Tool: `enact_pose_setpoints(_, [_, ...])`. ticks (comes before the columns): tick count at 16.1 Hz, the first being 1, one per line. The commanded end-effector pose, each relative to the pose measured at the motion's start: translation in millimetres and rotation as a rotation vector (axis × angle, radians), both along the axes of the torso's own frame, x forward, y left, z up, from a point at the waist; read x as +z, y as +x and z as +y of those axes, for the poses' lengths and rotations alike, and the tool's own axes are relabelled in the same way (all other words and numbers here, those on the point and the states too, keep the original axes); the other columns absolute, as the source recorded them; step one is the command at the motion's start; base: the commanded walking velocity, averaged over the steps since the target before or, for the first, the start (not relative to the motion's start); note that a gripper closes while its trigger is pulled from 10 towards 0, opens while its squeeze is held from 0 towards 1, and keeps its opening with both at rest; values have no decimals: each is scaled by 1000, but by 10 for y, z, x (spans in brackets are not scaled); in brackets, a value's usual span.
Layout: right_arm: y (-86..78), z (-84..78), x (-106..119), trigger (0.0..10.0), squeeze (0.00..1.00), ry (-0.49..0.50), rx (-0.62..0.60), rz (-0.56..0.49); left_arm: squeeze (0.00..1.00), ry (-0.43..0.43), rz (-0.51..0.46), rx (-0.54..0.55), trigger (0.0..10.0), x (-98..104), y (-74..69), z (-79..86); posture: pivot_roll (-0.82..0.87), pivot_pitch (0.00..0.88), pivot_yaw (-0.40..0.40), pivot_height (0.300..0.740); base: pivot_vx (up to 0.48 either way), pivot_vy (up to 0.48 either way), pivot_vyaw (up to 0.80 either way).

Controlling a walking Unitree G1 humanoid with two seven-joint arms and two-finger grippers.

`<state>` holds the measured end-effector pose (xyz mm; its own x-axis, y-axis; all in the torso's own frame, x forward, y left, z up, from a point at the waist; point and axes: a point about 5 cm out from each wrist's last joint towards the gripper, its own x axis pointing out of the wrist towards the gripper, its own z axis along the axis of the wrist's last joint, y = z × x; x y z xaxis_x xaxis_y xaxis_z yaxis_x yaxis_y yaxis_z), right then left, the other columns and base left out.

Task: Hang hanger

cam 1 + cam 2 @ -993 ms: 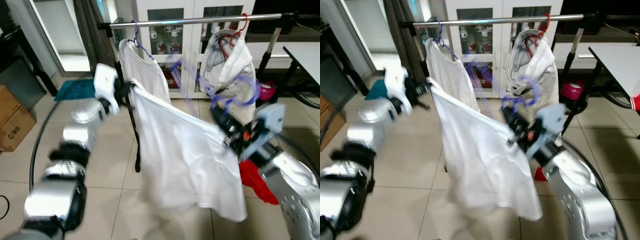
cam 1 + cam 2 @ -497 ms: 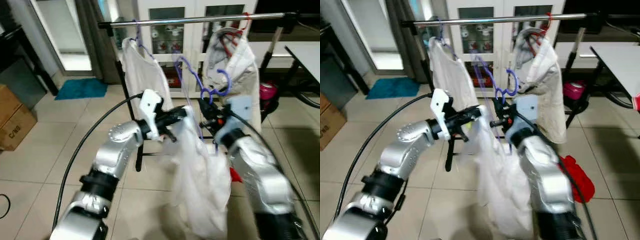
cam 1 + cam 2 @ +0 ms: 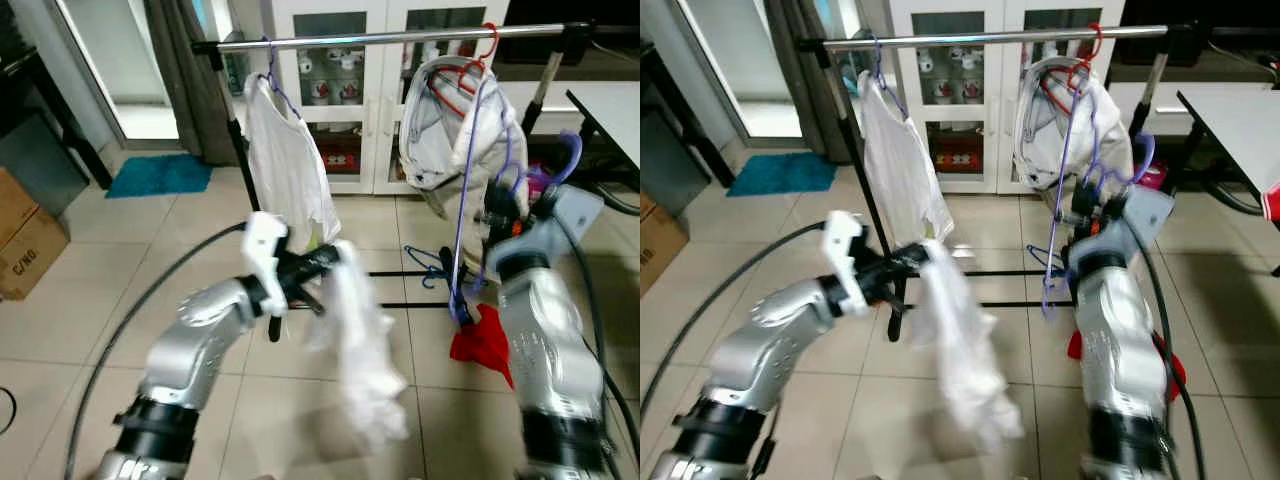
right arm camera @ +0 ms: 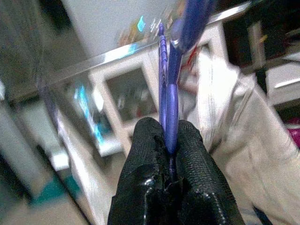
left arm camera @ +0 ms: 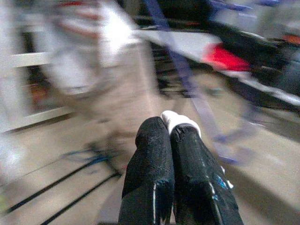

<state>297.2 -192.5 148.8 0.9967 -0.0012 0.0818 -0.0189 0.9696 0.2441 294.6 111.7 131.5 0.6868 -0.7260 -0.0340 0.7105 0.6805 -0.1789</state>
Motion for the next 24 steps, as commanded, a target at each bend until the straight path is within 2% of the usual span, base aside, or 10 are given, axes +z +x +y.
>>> enact_pose_setpoints(1, [-69, 83, -45, 10000, 0, -37, 74, 38, 0, 58, -16, 153, 10000, -20, 50, 177, -111, 0, 32, 740, 0, 0, 0])
enact_pose_setpoints(2, [-141, 102, -136, 10000, 0, -60, 105, 90, 0, 81, -14, 234, 10000, -47, 60, 266, -108, 0, 27, 740, 0, 0, 0])
enact_pose_setpoints(3, [-277, 118, -326, 10000, 0, -148, 125, 207, 0, 84, 14, 364, 10000, -98, 63, 414, -107, 0, 20, 740, 0, 0, 0])
enact_pose_setpoints(4, [-376, 106, -431, 10000, 0, -173, 102, 260, 0, 92, 48, 402, 10000, -158, 4, 455, -112, 0, 7, 740, 0, 0, -800])
enact_pose_setpoints(9, [-529, -80, -385, 10000, 0, -170, -55, 287, 0, 141, 53, 426, 10000, -285, -235, 368, -139, 0, -14, 740, 0, 0, -798])
enact_pose_setpoints(12, [-576, -104, -312, 10000, 0, -149, -91, 265, 0, 88, 53, 462, 10000, -243, -198, 353, -141, 0, -8, 740, 0, 0, -796])
enact_pose_setpoints(13, [-565, -98, -291, 10000, 0, -113, -110, 260, 0, 108, 18, 478, 10000, -223, -171, 363, -142, 0, -2, 740, 0, 0, -800])
enact_pose_setpoints(17, [-571, -73, -292, 10000, 0, -99, -117, 284, 0, 136, -87, 606, 10000, -118, -102, 396, -132, 0, 0, 740, 0, 0, -800])
enact_pose_setpoints(18, [-590, -62, -303, 10000, 0, -149, -125, 301, 0, 161, -86, 594, 10000, -119, -105, 420, -132, 0, 0, 740, 0, 0, -800])
enact_pose_setpoints(24, [-650, -195, -322, 10000, 0, -220, -184, 342, 0, 105, -128, 611, 10000, 25, -77, 535, -130, 0, 9, 740, 0, 0, -800])
